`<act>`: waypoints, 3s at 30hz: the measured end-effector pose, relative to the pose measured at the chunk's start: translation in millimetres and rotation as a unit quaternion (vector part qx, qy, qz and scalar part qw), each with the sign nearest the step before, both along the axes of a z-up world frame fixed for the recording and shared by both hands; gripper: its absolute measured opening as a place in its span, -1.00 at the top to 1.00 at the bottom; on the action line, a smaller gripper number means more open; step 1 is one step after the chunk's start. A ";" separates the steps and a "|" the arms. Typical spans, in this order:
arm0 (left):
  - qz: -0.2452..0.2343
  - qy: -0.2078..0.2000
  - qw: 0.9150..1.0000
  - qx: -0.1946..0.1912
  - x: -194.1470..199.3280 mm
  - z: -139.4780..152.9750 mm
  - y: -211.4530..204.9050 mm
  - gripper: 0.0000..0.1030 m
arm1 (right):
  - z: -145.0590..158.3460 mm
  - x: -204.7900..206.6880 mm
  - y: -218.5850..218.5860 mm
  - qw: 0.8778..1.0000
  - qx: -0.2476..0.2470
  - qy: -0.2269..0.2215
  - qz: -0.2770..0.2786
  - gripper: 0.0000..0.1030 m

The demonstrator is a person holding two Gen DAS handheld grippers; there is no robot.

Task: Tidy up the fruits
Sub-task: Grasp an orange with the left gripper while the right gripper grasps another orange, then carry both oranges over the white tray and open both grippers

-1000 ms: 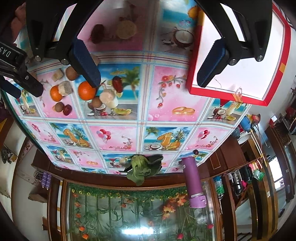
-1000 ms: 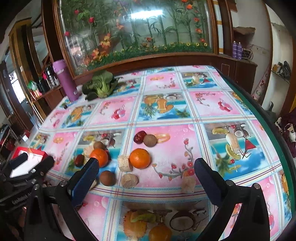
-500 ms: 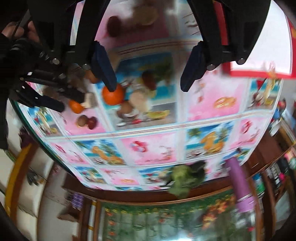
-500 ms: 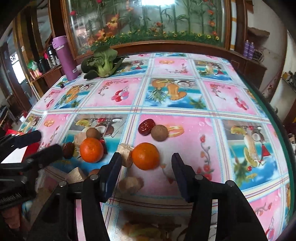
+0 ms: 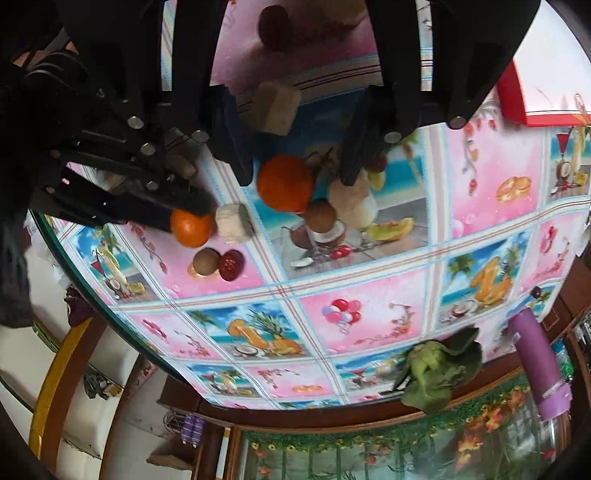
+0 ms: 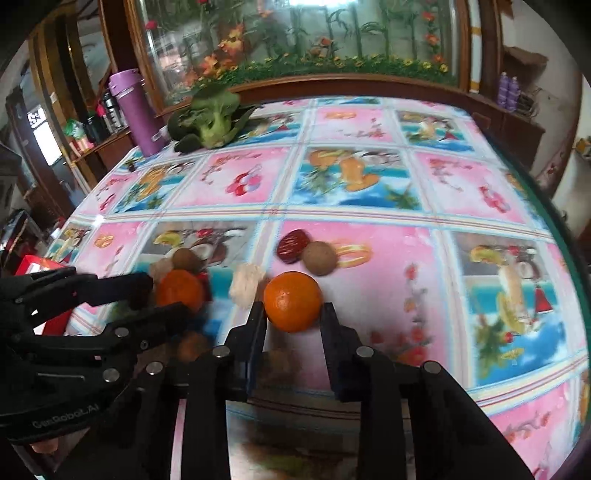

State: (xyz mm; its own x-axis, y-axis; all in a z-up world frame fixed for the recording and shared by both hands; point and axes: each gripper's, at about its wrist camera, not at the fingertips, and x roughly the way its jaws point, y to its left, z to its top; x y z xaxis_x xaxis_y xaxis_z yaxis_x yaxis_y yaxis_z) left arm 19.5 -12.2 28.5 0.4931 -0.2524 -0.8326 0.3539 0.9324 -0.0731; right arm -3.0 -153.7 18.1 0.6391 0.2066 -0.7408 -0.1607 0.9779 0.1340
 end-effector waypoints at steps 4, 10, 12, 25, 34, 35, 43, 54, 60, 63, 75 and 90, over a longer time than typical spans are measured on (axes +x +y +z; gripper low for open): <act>-0.003 0.017 1.000 -0.010 6.5 -6.5 -4.8 0.22 | 5.3 -2.8 -14.4 1.000 0.016 -0.002 -0.024 0.44; 0.005 0.018 1.000 -0.009 10.9 -12.4 -7.0 0.31 | 10.0 -3.9 -18.2 0.999 0.033 -0.005 -0.029 0.45; 0.009 0.017 1.000 -0.011 11.7 -12.3 -6.8 0.31 | 9.6 -3.4 -18.6 0.999 0.037 -0.002 -0.030 0.45; 0.064 -0.034 0.996 -0.054 -37.8 29.5 28.5 0.33 | 25.9 -18.2 -11.0 0.996 0.069 -0.062 -0.016 0.45; 0.174 -0.104 0.979 -0.006 -134.1 65.7 130.1 0.33 | 45.2 -62.4 81.0 0.987 0.121 -0.058 0.093 0.46; 0.190 -0.107 0.976 0.000 -143.1 65.7 144.3 0.32 | 48.7 -69.6 102.5 0.983 0.126 -0.056 0.119 0.46; 0.286 -0.082 0.955 0.000 -179.1 42.4 233.5 0.32 | 44.7 -98.2 211.1 0.968 0.104 -0.031 0.228 0.46; 0.324 -0.044 0.945 0.013 -180.8 11.1 271.1 0.32 | 8.8 -103.4 270.6 0.959 0.069 0.040 0.272 0.45; 0.339 -0.034 0.940 0.016 -182.4 3.4 281.3 0.32 | 6.0 -100.4 282.9 0.962 0.058 0.039 0.266 0.46; 0.349 -0.029 0.936 0.018 -181.3 0.7 286.6 0.32 | 5.2 -97.0 288.1 0.965 0.059 0.041 0.254 0.45; 0.382 -0.010 0.924 0.029 -153.1 0.9 305.1 0.31 | 15.3 -85.2 305.2 0.970 0.029 0.043 0.237 0.45; 0.397 -0.079 0.909 0.098 -168.2 39.4 277.5 -0.02 | 47.3 -97.0 257.9 0.970 0.069 0.004 0.235 -0.07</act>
